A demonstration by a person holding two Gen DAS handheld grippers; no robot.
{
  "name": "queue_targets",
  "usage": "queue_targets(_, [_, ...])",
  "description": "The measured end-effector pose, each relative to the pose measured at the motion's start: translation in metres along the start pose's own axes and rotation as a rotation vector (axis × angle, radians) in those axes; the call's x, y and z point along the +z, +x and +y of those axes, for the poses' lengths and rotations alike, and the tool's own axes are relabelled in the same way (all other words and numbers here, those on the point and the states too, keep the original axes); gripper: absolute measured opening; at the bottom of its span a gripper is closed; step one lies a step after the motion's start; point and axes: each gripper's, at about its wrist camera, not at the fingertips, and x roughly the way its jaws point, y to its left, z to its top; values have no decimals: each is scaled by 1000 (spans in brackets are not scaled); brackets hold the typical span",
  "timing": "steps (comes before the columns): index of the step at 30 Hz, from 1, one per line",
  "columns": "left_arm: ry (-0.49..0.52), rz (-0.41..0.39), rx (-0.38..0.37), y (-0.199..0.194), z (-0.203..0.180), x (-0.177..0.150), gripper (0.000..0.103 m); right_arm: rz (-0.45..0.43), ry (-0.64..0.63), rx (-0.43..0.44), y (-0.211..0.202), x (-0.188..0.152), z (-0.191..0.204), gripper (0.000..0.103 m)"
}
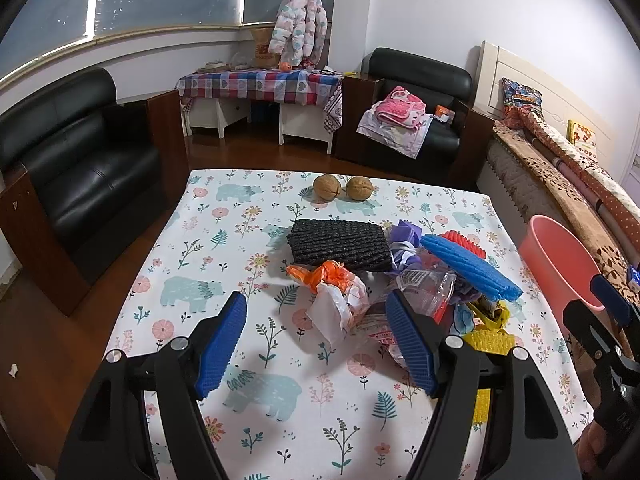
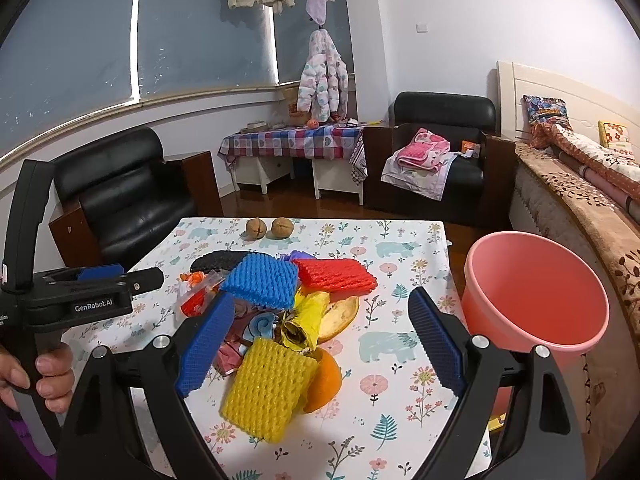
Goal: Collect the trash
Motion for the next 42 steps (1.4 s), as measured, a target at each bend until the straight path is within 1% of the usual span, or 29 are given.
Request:
queue_targets(11, [-1,5,0,3,2,-4,71,-33,10,-20,-4,0,-2,89])
queue_targets(12, [-1,4,2,3,2,0,71,-34,12,-21,-4,0,-2,89])
queue_targets(21, [0,3,1,4,2,-4,71,-36,16,-23,-4,1,-4,89])
queue_targets(27, [-3,7,2,3,2,1,71,-37,28,-26,-4,1,-7,89])
queue_targets(39, [-4,-5,-10,6,3,-5,71,-37,31,-30,-5,1,-9,89])
queue_targets(42, [2,-17,-27,6,3,-7,68,-36,30,-30,-5,1,-9,89])
